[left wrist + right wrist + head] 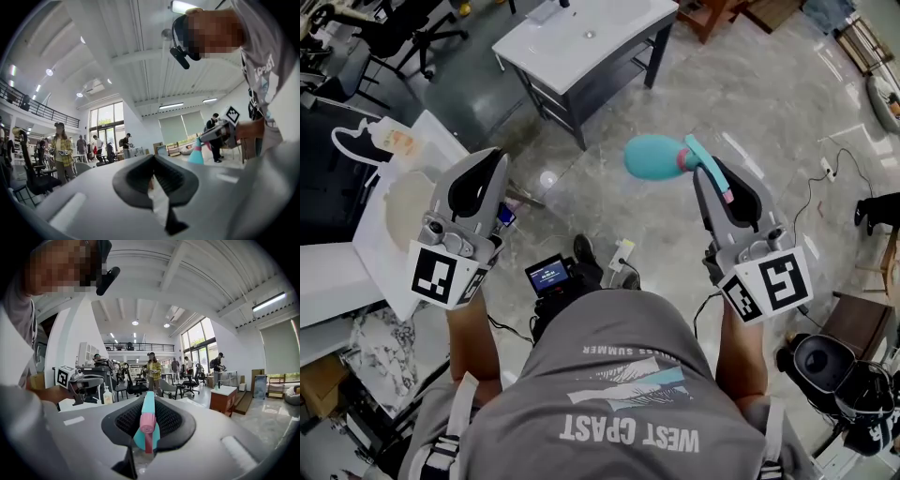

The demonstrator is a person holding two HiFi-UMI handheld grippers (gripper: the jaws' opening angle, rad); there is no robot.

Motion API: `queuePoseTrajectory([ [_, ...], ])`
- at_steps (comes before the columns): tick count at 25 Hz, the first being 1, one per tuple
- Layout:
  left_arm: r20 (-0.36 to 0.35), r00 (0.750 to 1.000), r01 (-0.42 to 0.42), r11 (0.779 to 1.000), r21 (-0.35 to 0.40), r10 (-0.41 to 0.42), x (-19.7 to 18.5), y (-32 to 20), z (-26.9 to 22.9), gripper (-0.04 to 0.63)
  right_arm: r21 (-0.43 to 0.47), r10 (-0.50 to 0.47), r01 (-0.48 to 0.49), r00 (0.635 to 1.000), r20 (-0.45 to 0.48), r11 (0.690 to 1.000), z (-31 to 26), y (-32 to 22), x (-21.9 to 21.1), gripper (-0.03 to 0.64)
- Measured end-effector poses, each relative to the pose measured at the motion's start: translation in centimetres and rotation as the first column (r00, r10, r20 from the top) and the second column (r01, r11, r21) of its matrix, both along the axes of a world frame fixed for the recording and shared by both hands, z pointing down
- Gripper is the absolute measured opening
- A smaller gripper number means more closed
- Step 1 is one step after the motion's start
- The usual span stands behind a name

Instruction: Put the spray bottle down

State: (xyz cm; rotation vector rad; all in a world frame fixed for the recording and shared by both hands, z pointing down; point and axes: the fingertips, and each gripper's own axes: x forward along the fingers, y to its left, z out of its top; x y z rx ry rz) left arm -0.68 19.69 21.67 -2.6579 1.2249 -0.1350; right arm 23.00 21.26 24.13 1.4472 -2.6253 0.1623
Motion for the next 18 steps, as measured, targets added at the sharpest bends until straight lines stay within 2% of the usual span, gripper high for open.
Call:
queuePoseTrajectory([
  [11,-0.026,0.997,-0.073,0.997,-0.009,0.073,-5.2,-7.0,0.8,0.002,0.001,0.056,-0.056,0.998,-0.023,0.998,-0.4,-5.8,-5.8,0.067],
  [18,-0.058,0.994,-0.089,0.996,-0.016,0.088,-8.6,-9.9,1.4,0.002,0.005,0.062,-0.062,0.997,-0.052,0.998,-1.0,-8.7,-9.7,0.067],
])
